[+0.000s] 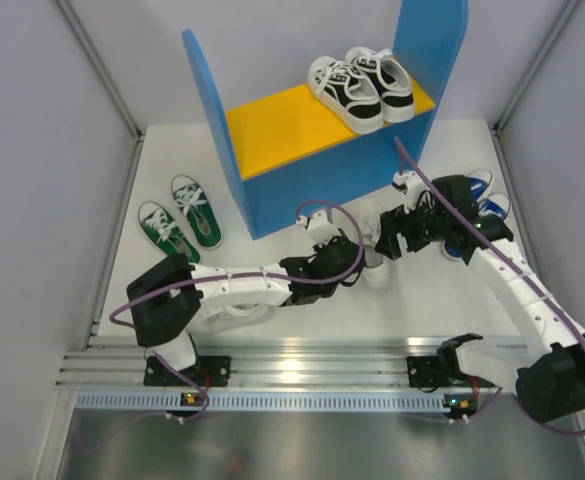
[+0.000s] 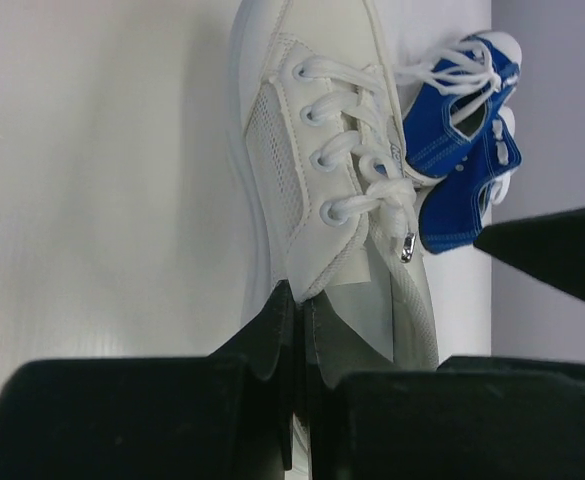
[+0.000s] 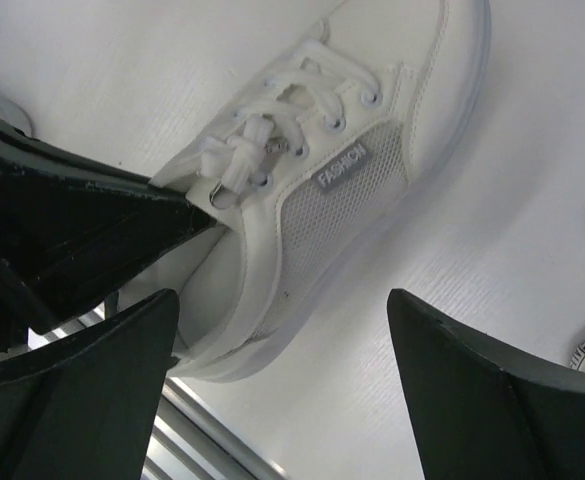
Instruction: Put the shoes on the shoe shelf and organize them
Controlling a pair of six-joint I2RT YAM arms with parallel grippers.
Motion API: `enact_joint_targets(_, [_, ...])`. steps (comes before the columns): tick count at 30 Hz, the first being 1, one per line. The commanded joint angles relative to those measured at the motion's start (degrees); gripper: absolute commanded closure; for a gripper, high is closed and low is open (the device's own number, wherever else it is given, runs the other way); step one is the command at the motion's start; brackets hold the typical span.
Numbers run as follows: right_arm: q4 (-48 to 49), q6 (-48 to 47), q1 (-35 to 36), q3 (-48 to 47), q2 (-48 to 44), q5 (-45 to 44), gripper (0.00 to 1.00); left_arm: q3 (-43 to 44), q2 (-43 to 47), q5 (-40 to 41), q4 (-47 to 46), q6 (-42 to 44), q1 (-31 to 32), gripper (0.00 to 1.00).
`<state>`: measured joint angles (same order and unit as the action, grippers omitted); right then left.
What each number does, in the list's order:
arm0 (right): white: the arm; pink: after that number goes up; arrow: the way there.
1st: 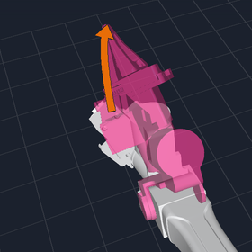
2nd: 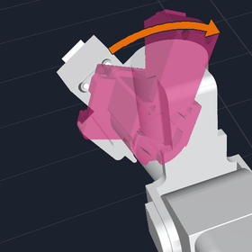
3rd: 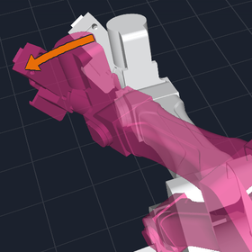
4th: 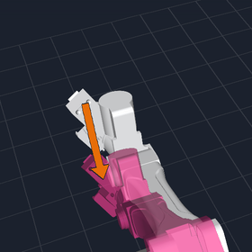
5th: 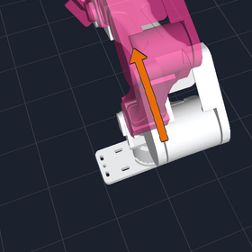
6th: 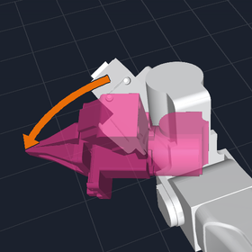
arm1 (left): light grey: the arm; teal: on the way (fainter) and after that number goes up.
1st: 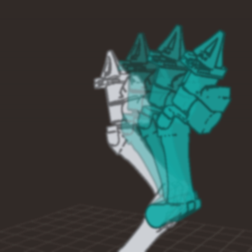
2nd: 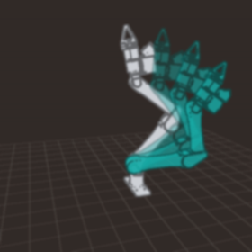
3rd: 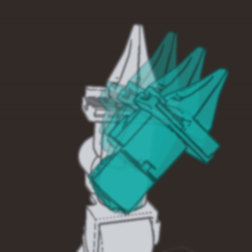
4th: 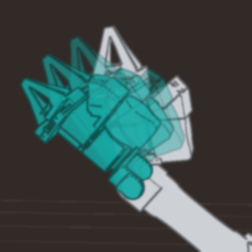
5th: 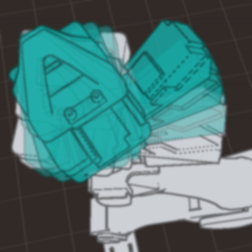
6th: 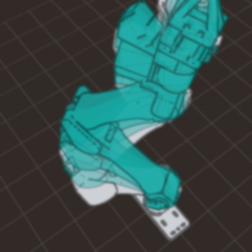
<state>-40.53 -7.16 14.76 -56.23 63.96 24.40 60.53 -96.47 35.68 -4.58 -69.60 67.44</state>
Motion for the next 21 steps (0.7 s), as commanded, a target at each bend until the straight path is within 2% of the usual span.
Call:
enact_joint_targets(1, [6.6, 3.1, 4.3, 2.0, -3.0, -9.7, 0.15, 4.8, 1.8, 8.0, 0.4, -8.1, 0.0, 1.00])
enact_joint_targets(4, [7.2, 3.6, 4.5, 2.4, -2.4, -11.0, 0.16, 6.1, 1.1, 8.8, 1.2, -8.8, 0.0, 1.00])
enact_joint_targets(14, [11.4, 5.0, 6.7, 2.5, 1.2, -13.5, 0.28, 7.8, 0.3, 8.3, 1.2, -9.7, 0.0, 1.00])
enact_joint_targets(17, [11.0, 4.8, 7.0, 2.6, 2.5, -14.7, 0.35, 7.9, 0.2, 8.8, 1.2, -9.8, 0.0, 1.00])
enact_joint_targets(20, [11.3, 4.6, 7.6, 3.1, 3.2, -14.5, 0.47, 8.9, -0.5, 8.9, 1.1, -9.6, 0.0, 1.00])
enact_joint_targets(21, [11.4, 4.3, 7.7, 3.3, 3.4, -14.6, 0.54, 9.2, -0.6, 8.8, 1.0, -9.4, 0.0, 1.00])
